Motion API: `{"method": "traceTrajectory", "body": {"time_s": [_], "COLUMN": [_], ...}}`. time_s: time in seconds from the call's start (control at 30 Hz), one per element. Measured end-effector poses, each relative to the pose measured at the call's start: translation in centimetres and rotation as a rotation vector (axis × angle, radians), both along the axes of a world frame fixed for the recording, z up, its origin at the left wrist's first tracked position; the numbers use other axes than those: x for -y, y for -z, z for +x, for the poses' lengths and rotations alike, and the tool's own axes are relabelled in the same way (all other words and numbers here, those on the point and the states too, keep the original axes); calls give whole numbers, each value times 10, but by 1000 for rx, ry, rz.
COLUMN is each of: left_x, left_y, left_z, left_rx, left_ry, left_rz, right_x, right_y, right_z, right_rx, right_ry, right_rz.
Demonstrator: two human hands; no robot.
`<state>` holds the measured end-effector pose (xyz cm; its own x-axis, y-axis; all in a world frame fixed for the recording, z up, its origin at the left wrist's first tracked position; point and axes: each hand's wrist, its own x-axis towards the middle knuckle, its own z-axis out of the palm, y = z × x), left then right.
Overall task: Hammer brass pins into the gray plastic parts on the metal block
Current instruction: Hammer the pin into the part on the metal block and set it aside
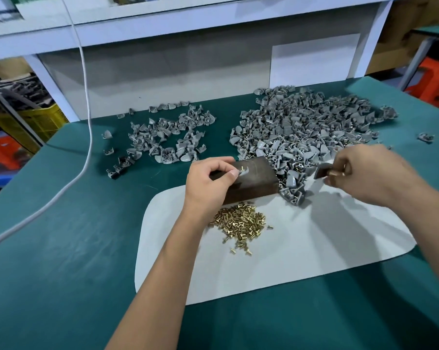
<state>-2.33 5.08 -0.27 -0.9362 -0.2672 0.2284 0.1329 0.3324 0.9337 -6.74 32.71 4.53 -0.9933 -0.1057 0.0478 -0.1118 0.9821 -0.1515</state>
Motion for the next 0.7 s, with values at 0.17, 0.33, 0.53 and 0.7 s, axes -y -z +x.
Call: {"method": "traceTrajectory", "body": {"time_s": [0.17,0.33,0.53,0.7], "left_x": [-1,0,-2,0], "left_y": [-3,-3,-4,0], "left_z": [1,1,2,-2], "left_rx": [10,13,2,-32], "left_ry": [7,15,23,46], "left_rz": [34,16,17,-41], "right_x": [2,21,85,102], "right_y": [12,1,12,25], "right_z": [4,7,21,14], "right_rx": [71,34,-165,-315], "right_ry": [50,4,-371,-554], "right_rz": [53,58,-289,-279]}}
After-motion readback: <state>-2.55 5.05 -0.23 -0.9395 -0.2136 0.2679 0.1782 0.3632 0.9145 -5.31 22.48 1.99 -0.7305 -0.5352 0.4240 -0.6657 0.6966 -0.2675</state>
